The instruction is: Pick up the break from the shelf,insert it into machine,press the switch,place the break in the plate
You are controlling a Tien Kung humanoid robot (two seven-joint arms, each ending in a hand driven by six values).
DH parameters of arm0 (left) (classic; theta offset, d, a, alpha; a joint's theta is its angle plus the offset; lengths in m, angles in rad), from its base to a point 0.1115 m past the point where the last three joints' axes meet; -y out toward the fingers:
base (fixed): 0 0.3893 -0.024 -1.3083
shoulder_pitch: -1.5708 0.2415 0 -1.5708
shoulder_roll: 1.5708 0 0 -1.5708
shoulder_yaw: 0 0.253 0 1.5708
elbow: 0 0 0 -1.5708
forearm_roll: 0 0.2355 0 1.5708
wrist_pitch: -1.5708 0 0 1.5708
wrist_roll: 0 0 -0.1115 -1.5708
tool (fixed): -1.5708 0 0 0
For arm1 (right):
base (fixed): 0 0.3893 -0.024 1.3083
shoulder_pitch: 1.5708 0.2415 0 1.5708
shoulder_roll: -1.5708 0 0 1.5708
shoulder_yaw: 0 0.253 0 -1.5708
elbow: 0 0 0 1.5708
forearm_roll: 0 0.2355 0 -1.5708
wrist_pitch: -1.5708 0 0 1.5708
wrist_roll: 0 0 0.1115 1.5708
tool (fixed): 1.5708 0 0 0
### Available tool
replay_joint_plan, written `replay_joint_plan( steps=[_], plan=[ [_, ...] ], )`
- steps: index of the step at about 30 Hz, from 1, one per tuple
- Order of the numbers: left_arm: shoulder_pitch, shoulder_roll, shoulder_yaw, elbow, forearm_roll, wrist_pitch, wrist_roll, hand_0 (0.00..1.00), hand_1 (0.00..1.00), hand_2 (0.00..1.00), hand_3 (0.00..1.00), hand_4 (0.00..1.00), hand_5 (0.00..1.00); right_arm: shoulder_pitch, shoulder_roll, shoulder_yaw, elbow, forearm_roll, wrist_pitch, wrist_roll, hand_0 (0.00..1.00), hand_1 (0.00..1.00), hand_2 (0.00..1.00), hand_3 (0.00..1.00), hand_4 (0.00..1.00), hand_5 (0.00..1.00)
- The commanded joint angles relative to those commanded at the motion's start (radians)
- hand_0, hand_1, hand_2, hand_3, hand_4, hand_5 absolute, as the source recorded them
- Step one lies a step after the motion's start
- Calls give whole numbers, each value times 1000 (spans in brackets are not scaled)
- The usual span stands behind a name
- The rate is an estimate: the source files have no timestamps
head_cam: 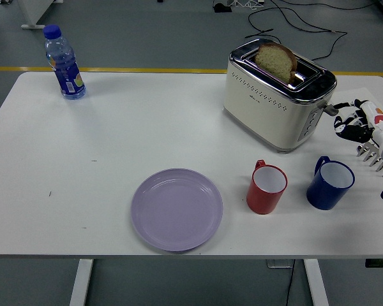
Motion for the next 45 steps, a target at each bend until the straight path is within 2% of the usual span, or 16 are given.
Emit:
replay_joint_plan(
  steps=[30,45],
  plan=[
    [-7,-1,9,0,-13,1,-1,654,591,599,603,328,947,21,38,-27,-80,1,4,-6,60,150,280,720,484,199],
    [-8,-1,12,0,-18,1,-2,654,592,599,603,329,947,43,57,-51,-151,-7,12,-11,59,151,279,720,490,209]
  ],
)
